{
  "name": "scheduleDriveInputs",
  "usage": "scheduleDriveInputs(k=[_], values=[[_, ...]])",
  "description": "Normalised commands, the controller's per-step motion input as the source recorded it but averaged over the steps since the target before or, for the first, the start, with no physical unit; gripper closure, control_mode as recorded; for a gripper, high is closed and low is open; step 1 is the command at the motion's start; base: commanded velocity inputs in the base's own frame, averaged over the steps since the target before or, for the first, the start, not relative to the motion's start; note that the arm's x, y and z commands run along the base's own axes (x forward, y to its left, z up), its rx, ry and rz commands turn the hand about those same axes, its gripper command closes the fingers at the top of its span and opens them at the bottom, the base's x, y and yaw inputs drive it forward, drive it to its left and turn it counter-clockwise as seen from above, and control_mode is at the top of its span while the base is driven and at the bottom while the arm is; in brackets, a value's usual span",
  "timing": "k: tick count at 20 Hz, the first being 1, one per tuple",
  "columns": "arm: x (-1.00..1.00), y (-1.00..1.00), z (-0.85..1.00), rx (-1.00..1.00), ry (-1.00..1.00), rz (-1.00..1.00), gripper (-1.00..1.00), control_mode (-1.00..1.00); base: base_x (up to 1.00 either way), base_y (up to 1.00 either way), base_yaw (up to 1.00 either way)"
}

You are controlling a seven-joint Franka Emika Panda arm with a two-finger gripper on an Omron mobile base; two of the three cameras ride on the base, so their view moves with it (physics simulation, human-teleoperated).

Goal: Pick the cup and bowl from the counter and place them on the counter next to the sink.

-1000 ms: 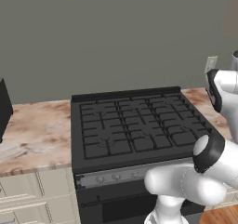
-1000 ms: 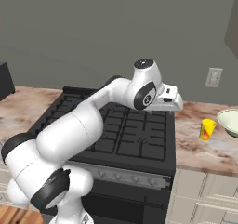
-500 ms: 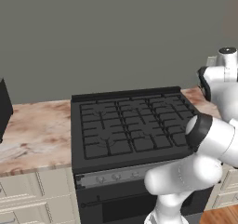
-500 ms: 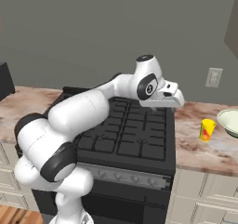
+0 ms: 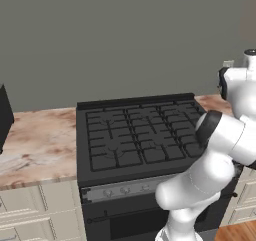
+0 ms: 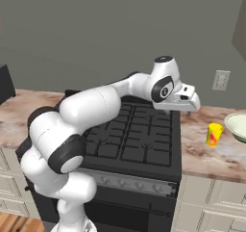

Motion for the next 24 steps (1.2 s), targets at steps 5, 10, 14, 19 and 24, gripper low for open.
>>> scheduleDriveInputs(k=[5, 10, 14, 19, 24], values=[[0.32, -0.13, -0.14, 0.03, 0.01, 0.04, -1.0, -1.0, 0.0, 0.0, 0.0], [0.37, -0.13, -0.22, 0.04, 0.0, 0.06, -1.0, -1.0, 0.0, 0.0, 0.0], [0.27, -0.21, -0.2, 0.02, 0.0, 0.04, -1.0, -1.0, 0.0, 0.0, 0.0], [0.21, -0.24, -0.12, 0.02, 0.0, 0.03, -1.0, -1.0, 0.0, 0.0, 0.0], [0.05, -0.24, -0.01, 0.01, 0.0, 0.02, -1.0, -1.0, 0.0, 0.0, 0.0]])
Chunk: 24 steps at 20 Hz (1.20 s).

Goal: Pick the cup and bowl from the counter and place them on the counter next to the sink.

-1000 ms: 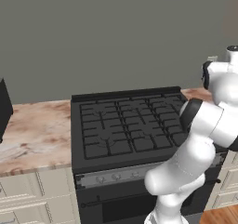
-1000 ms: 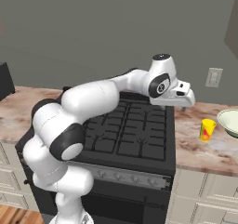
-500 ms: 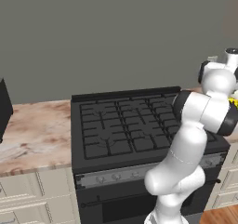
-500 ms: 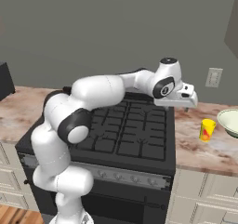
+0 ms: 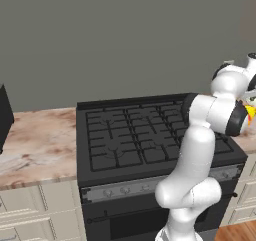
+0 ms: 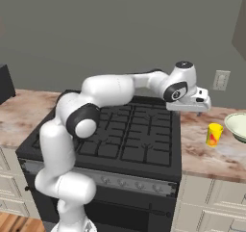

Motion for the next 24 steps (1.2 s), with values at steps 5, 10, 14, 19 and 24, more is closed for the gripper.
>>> scheduleDriveInputs(k=[5, 10, 14, 19, 24], values=[[0.0, -0.24, 0.0, 0.0, 0.02, 0.01, -1.0, -1.0, 0.0, 0.0, 0.0], [0.08, -0.3, -0.04, 0.0, 0.02, 0.0, -1.0, -1.0, 0.0, 0.0, 0.0], [0.12, -0.27, -0.11, 0.01, 0.03, 0.0, -1.0, -1.0, 0.0, 0.0, 0.0], [0.14, -0.18, -0.07, 0.01, 0.01, 0.01, -1.0, -1.0, 0.0, 0.0, 0.0], [0.26, -0.21, -0.08, 0.03, 0.0, 0.02, -1.0, -1.0, 0.0, 0.0, 0.0]])
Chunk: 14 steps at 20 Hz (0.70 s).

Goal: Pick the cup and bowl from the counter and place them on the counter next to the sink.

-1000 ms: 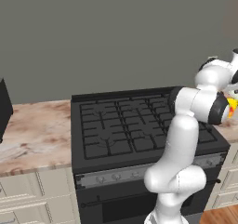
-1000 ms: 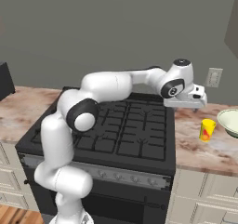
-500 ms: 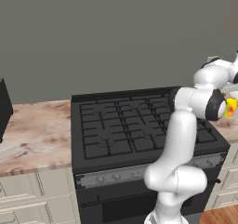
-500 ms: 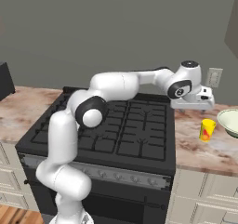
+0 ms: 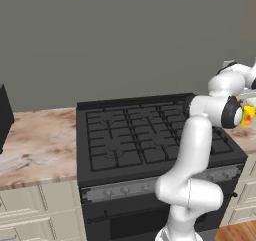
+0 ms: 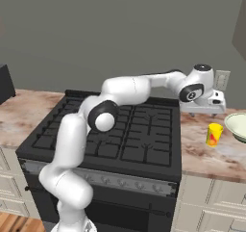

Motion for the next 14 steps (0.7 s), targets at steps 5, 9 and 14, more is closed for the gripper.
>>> scheduleDriveInputs(k=[5, 9, 14], values=[[0.35, -0.24, -0.11, 0.03, 0.0, 0.02, -1.0, -1.0, 0.0, 0.0, 0.0], [0.31, -0.19, -0.1, 0.03, 0.0, 0.01, -1.0, -1.0, 0.0, 0.0, 0.0], [0.19, -0.11, -0.06, 0.02, 0.03, 0.01, -1.0, -1.0, 0.0, 0.0, 0.0]])
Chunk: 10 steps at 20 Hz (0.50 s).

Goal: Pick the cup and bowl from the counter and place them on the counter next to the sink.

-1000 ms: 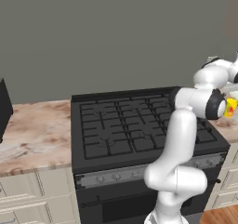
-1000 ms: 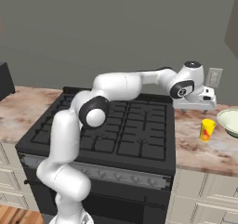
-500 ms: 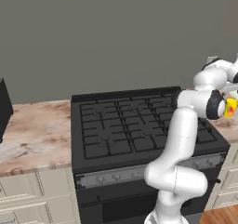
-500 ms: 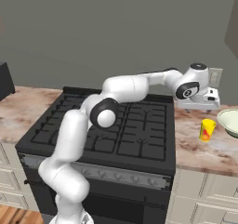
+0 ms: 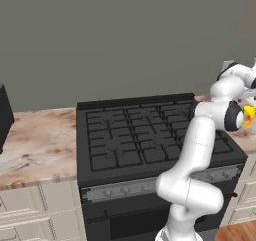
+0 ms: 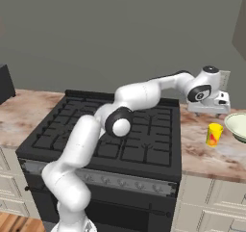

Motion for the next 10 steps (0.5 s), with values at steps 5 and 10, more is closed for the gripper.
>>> scheduleDriveInputs(k=[5, 10], values=[[0.18, -0.07, -0.15, 0.03, 0.05, 0.01, -1.0, -1.0, 0.0, 0.0, 0.0], [0.16, -0.02, -0.25, 0.04, 0.07, 0.01, -1.0, -1.0, 0.0, 0.0, 0.0]])
